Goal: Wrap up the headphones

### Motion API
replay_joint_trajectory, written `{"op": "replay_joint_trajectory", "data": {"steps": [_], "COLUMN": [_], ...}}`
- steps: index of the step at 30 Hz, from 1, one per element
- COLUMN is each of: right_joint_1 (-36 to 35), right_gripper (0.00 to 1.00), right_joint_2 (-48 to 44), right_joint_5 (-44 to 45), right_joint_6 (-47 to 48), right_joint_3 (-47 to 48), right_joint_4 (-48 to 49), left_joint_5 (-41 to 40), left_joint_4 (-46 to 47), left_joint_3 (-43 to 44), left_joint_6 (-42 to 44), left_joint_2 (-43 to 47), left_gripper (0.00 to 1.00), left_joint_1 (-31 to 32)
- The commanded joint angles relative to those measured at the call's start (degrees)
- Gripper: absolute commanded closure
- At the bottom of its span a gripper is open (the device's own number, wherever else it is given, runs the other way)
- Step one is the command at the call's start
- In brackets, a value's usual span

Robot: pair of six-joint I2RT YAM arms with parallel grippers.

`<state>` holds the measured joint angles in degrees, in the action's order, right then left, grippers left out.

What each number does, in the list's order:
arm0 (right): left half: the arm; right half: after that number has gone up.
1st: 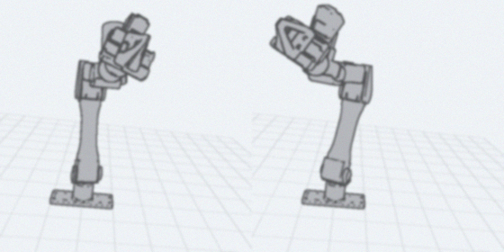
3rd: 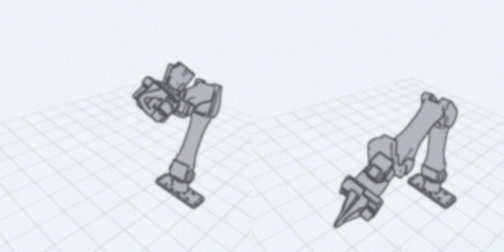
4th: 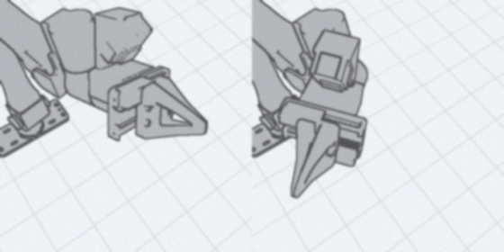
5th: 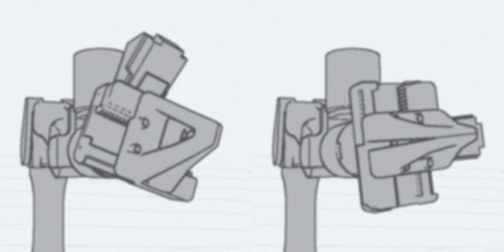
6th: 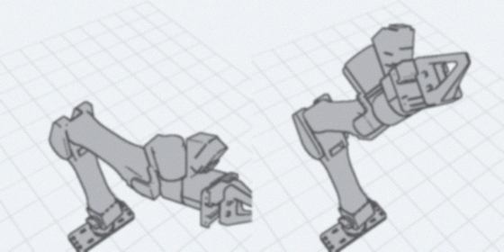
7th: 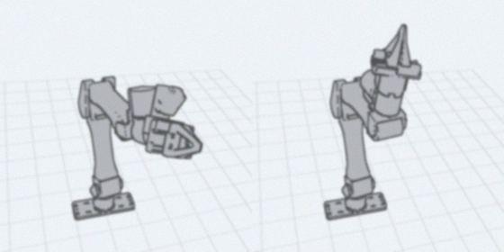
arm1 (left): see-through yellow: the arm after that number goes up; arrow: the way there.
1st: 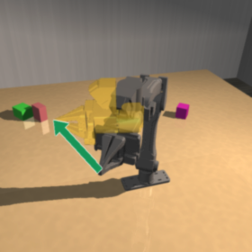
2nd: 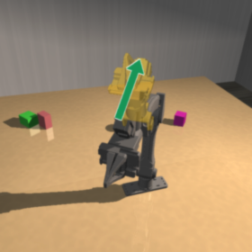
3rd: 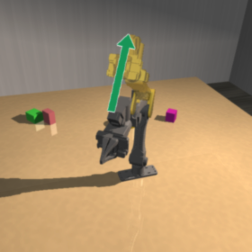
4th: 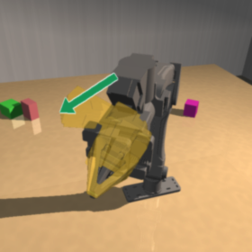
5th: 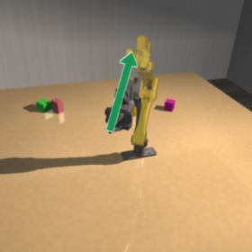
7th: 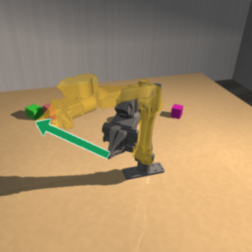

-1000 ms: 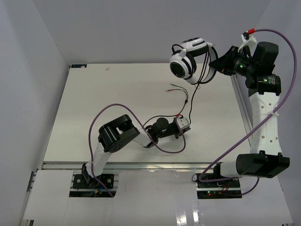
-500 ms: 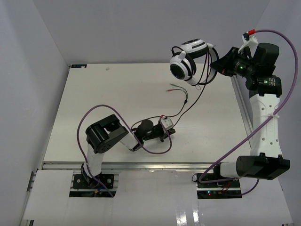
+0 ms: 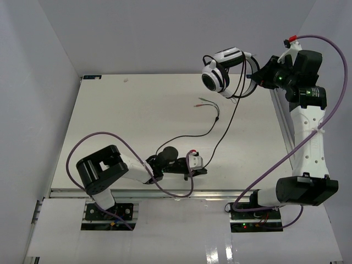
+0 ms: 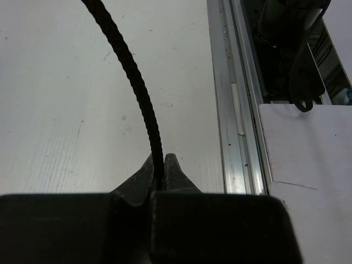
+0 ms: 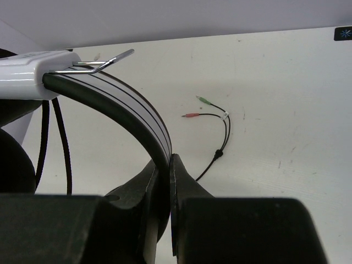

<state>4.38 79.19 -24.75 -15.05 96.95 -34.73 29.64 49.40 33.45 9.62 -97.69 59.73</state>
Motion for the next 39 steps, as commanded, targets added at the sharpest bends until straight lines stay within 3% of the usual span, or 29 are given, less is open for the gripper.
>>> {"op": "replay_joint_trajectory", "data": {"steps": [1,10,18,33,39], "right_joint_1": [0.01,0.01,-0.01,-0.16,-0.16], "right_gripper": [0.92,0.92,0.92,0.92,0.92], "right_joint_2": [0.61,-1.25,-2.65,-4.12,-4.38], "right_joint_5": [0.62,-4.53,-17.01,-20.85,-23.61], "right_joint_6": [0.59,7.83,16.87,32.16,36.93], "right_joint_3": [0.49,0.75,1.05,-0.01,-0.71], "right_joint_4": [2.63,2.03,-0.42,-7.99,-10.7], "left_joint_5": [-0.75,0.31,3.18,7.46,7.28], "left_joint_4": [-0.29,0.11,-2.34,-4.27,-9.08], "left_joint_3": [-4.04,-6.84,-5.97,-3.38,-0.41], "left_joint_6": [2.16,2.95,3.81,4.19,6.47], "left_joint_2": [6.14,8.89,7.61,9.53,8.23], "left_gripper": [1.0,1.0,1.0,1.0,1.0], "left_joint_1": [-0.53,-6.51,-14.49,-25.07,-29.64]}}
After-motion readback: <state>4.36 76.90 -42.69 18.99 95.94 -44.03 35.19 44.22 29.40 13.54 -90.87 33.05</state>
